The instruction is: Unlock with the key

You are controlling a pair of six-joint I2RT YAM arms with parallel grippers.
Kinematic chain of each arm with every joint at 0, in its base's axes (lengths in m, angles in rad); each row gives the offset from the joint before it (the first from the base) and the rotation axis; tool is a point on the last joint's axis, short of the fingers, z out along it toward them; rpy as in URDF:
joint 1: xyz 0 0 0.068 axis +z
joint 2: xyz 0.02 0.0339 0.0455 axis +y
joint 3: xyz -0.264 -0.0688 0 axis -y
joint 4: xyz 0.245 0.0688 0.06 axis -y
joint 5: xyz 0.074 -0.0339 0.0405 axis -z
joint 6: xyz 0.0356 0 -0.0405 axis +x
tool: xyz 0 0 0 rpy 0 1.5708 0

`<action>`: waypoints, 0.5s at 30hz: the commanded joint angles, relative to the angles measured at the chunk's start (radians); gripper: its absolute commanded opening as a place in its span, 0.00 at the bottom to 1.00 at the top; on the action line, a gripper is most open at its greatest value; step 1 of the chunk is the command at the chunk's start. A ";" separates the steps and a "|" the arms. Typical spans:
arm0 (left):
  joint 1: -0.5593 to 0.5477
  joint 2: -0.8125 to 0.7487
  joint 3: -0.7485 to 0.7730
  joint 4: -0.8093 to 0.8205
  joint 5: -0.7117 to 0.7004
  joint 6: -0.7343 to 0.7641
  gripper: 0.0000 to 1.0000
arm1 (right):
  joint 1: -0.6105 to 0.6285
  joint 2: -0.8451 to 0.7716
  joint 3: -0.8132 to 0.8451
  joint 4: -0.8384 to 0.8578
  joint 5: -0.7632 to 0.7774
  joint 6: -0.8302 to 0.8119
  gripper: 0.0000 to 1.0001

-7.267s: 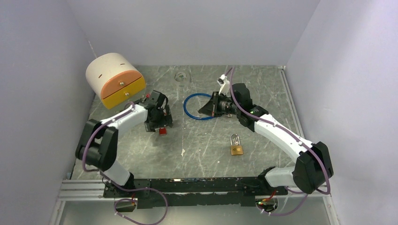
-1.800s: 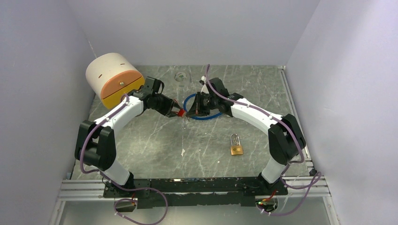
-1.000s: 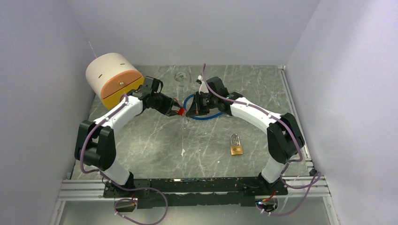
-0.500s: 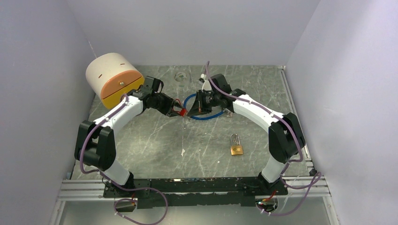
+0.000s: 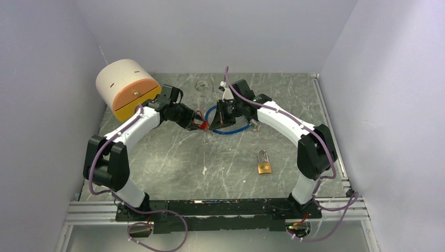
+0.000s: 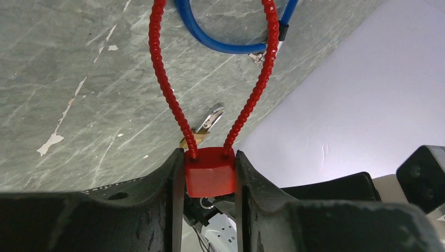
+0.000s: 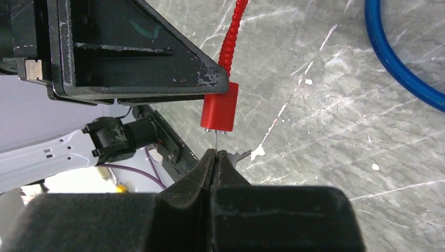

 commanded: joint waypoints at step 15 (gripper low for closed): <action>-0.006 -0.016 0.091 -0.078 0.011 0.082 0.03 | 0.047 0.028 0.108 -0.056 0.107 -0.141 0.00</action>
